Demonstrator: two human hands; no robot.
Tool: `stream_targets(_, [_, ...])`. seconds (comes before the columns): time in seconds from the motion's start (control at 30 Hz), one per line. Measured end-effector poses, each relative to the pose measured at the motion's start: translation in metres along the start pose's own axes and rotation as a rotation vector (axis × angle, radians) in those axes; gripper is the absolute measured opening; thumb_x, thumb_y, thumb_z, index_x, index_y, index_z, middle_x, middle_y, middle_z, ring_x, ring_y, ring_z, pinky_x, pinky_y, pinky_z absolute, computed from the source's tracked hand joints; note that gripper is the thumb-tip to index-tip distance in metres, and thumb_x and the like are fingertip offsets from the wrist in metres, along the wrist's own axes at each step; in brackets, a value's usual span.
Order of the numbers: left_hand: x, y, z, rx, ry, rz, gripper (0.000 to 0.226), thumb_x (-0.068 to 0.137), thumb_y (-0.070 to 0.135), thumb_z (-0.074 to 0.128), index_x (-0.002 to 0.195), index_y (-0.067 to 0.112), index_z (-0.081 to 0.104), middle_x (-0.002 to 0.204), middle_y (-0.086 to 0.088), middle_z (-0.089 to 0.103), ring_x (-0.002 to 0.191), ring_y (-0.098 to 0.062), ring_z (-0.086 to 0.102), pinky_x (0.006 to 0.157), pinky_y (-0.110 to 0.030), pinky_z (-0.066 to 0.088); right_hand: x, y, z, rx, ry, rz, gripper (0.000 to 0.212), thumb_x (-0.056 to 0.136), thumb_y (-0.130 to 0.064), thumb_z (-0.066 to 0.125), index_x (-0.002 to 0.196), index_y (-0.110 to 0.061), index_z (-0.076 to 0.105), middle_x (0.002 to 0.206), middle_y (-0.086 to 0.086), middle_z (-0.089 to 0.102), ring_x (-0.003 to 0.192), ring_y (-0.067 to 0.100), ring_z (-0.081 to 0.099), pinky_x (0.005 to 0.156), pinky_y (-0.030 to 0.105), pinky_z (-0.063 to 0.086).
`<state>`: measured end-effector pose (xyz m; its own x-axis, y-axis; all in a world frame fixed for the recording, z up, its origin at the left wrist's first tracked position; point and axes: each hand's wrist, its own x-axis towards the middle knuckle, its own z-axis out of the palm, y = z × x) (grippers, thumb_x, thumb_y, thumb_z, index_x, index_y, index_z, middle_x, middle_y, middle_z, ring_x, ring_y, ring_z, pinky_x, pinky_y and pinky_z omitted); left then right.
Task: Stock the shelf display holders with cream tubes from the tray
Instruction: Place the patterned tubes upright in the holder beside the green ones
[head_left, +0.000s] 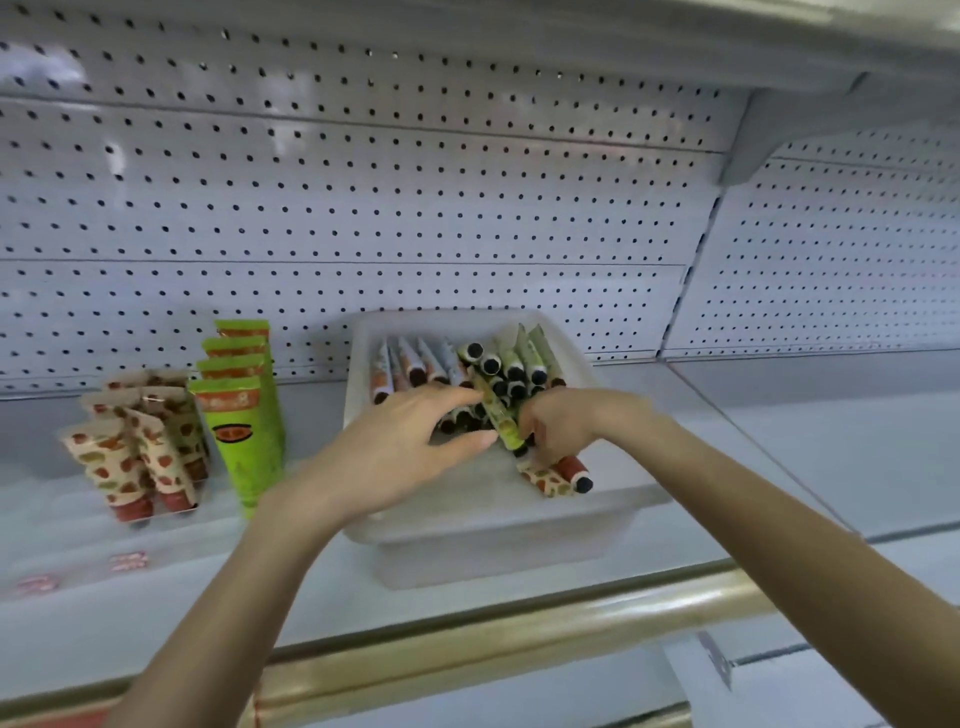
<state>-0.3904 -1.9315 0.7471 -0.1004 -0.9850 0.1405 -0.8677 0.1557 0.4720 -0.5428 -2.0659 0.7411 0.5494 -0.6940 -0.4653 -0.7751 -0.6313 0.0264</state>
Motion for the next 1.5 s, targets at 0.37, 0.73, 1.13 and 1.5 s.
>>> stream_targets(0.37, [0.0,-0.026,0.003,-0.139,0.0,-0.024,0.043,0.091,0.044,0.049,0.13,0.026,0.05,0.133,0.013,0.051,0.117,0.001,0.046,0.086,-0.007,0.033,0.014,-0.005,0.015,-0.011,-0.107,0.078,0.045,0.079,-0.035,0.072,0.11,-0.007,0.057,0.1,0.006,0.057,0.08,0.021,0.051,0.059,0.027,0.04])
stream_targets(0.73, [0.006,-0.029,0.001,-0.201,0.145,0.003,0.043,0.091,0.039,0.052,0.132,0.029,0.046,0.123,0.017,0.049,0.113,-0.002,0.05,0.092,-0.02,0.04,0.006,0.004,0.012,0.616,0.042,-0.16,0.022,0.086,-0.028,0.066,0.086,-0.008,0.056,0.089,0.008,0.052,0.072,0.014,0.059,0.061,0.025,0.055])
stream_targets(1.13, [0.016,-0.024,0.002,-0.541,0.173,0.017,0.022,0.083,0.022,0.067,0.1,0.009,0.065,0.094,0.003,0.071,0.082,-0.002,0.067,0.076,-0.011,0.049,-0.025,-0.022,-0.021,1.469,0.54,-0.562,0.017,0.074,-0.021,0.065,0.084,-0.008,0.06,0.085,0.002,0.066,0.084,0.017,0.068,0.068,0.031,0.058])
stream_targets(1.5, [0.008,-0.041,-0.001,-0.579,0.124,0.013,0.016,0.081,0.027,0.068,0.095,0.022,0.063,0.093,0.007,0.071,0.088,-0.005,0.066,0.09,-0.034,0.051,-0.045,0.016,-0.019,1.059,0.503,-0.15,0.036,0.096,-0.039,0.045,0.107,-0.009,0.061,0.11,0.004,0.066,0.107,0.02,0.063,0.09,0.03,0.052])
